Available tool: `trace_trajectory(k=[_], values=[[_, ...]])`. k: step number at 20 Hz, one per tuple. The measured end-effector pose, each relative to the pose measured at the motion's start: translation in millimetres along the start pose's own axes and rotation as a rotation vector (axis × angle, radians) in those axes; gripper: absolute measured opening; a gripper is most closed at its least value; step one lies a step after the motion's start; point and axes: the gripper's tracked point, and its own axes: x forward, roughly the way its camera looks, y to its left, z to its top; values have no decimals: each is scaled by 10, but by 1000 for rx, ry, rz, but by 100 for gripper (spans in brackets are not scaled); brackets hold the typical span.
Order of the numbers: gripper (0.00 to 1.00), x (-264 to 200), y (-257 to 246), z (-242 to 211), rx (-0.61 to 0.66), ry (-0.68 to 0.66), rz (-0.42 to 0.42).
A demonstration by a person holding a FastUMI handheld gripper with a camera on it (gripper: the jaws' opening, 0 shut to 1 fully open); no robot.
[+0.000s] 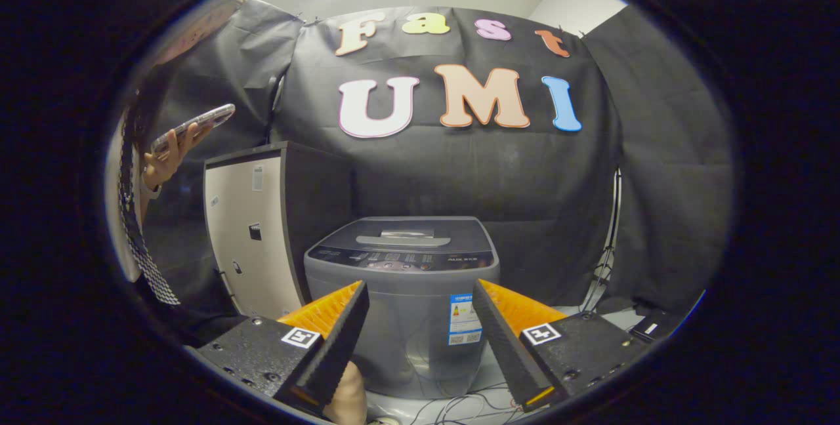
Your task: Put the clothes into the washing machine and then close the washing machine lid.
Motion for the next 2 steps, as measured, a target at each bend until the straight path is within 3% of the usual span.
trace_trajectory(k=[2], values=[[96,2,7,8,-4,-1,0]])
